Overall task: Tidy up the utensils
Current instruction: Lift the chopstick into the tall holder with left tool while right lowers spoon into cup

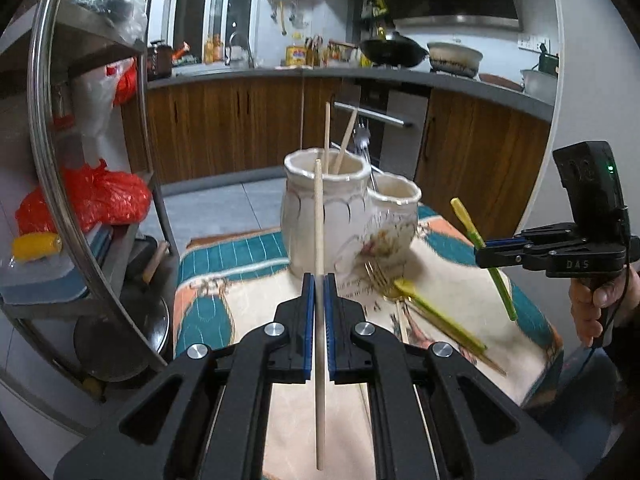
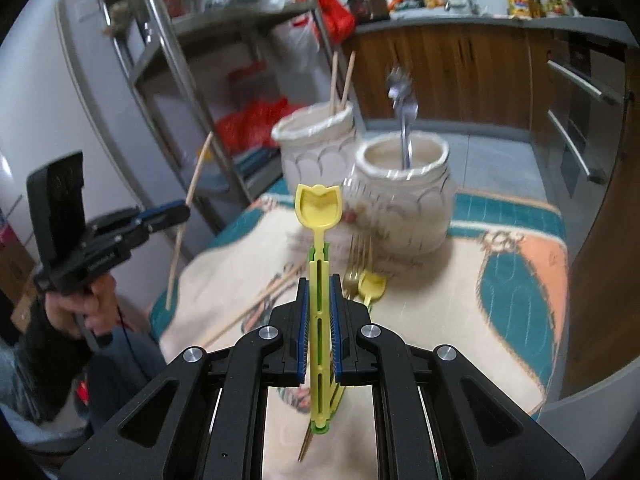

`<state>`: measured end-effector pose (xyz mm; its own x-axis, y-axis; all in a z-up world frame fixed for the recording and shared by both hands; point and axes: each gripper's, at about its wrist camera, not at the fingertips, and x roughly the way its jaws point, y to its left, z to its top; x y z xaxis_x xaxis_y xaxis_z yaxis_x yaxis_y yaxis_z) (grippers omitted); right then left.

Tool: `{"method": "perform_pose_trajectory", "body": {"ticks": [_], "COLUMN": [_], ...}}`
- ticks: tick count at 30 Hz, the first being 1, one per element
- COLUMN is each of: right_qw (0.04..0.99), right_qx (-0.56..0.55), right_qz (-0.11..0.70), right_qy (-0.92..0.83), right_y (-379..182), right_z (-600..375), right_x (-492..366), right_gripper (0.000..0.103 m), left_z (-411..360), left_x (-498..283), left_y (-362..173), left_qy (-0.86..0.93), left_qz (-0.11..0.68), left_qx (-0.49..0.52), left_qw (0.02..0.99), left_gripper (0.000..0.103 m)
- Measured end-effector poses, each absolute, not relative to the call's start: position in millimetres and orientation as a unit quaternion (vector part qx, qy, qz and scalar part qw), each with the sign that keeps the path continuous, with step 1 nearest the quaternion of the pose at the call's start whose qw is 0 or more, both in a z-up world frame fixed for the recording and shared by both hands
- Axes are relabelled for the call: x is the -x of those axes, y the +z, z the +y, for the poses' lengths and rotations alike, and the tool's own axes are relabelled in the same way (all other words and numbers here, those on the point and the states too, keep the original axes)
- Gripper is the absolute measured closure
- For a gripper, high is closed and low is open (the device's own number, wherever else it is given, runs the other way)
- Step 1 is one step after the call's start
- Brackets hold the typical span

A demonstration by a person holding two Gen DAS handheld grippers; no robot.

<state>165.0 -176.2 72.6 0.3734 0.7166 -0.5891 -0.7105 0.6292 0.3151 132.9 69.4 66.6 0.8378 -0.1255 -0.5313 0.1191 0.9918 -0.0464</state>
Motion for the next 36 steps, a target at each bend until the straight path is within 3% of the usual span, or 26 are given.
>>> {"method": "perform_pose_trajectory", "body": {"ticks": [10,28,36], "right_qw": [0.855,0.883,0.895], "right_qx": [-0.052,-0.133,-0.119], "right_qz": [0.288,0.173,0.168], "right_qy": [0.428,0.415,0.396], "right_y": [92,111,100], "right_z": [-183,-182,-160], "right_x": [-193,-254,-268], "right_gripper": [0.093,0.093,0.093], "left_z": [63,82,74], "left_x": [-152,-209,-229], "left_y": [87,129,148], "left_qy": [-0.021,-0.055,-0.080], "left_qz": [0.205,0.073,0.014], "left_qx": [-0.006,0.076,0.104], "left_qw": [0.978,0.993,0.991], "left_gripper": [0.098,0.098,0.098]}}
